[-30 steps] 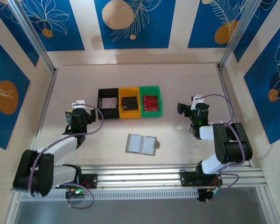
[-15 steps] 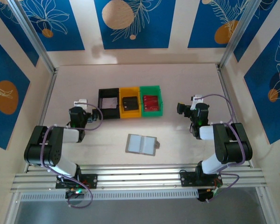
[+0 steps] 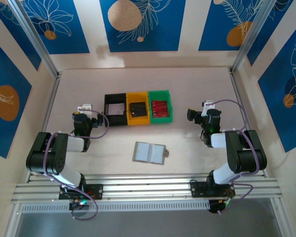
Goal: Take the credit cards out of the card holder
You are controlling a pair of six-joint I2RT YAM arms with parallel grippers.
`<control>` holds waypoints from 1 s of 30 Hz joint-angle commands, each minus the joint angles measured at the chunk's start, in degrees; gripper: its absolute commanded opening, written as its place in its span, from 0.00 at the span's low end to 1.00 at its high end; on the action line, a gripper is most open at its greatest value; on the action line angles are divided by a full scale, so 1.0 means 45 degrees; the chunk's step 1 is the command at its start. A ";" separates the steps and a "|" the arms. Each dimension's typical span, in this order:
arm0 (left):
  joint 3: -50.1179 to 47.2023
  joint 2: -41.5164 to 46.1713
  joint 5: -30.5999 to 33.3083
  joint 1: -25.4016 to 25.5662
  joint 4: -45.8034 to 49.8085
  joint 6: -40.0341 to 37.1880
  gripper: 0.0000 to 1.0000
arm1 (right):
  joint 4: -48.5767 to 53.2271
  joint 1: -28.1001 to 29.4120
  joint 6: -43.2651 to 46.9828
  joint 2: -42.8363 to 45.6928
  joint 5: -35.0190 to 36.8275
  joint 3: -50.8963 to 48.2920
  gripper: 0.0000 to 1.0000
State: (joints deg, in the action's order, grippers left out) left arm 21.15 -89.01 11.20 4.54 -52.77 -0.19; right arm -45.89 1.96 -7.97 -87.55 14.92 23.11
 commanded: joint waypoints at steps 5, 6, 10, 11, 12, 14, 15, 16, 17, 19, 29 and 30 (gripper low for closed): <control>-0.0148 -0.0046 0.0186 0.0105 -0.0538 -0.0134 1.00 | -0.0530 -0.0082 0.0140 0.0080 -0.0146 -0.0088 0.99; -0.0148 -0.0050 0.0187 0.0105 -0.0538 -0.0134 1.00 | -0.0525 -0.0067 0.0127 0.0081 -0.0147 -0.0078 0.99; -0.0149 -0.0039 0.0176 0.0103 -0.0538 -0.0134 1.00 | -0.0524 -0.0074 0.0130 0.0081 -0.0135 -0.0080 0.99; -0.0150 -0.0049 0.0186 0.0091 -0.0527 -0.0134 1.00 | -0.0525 -0.0069 0.0130 0.0080 -0.0146 -0.0078 0.99; -0.0149 -0.0050 0.0187 0.0103 -0.0538 -0.0134 1.00 | -0.0519 -0.0073 0.0130 0.0080 -0.0136 -0.0078 0.99; -0.0148 -0.0061 0.0187 0.0105 -0.0538 -0.0134 1.00 | -0.0509 -0.0073 0.0130 0.0070 -0.0149 -0.0078 0.99; -0.0158 -0.0060 0.0185 0.0105 -0.0533 -0.0133 1.00 | -0.0528 -0.0066 0.0130 0.0080 -0.0142 -0.0080 0.99; -0.0149 -0.0060 0.0167 0.0105 -0.0538 -0.0134 1.00 | -0.0534 -0.0076 0.0132 0.0080 -0.0135 -0.0078 0.99; -0.0130 -0.0063 0.0078 0.0100 -0.0528 -0.0152 1.00 | -0.0528 -0.0066 0.0125 0.0080 -0.0133 -0.0078 0.99; -0.0056 -0.0062 -0.0214 0.0105 -0.0368 -0.0260 1.00 | -0.0538 -0.0064 0.0130 0.0080 -0.0141 -0.0078 0.99; -0.0034 -0.0063 -0.0286 0.0095 -0.0343 -0.0271 1.00 | -0.0520 -0.0075 0.0130 0.0080 -0.0136 -0.0078 0.99; -0.0042 -0.0063 -0.0282 0.0105 -0.0338 -0.0281 1.00 | -0.0521 -0.0064 0.0135 0.0081 -0.0132 -0.0076 0.99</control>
State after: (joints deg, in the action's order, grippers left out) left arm 21.08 -89.01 10.92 4.64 -53.15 -0.58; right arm -45.89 1.85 -7.97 -87.55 14.74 23.11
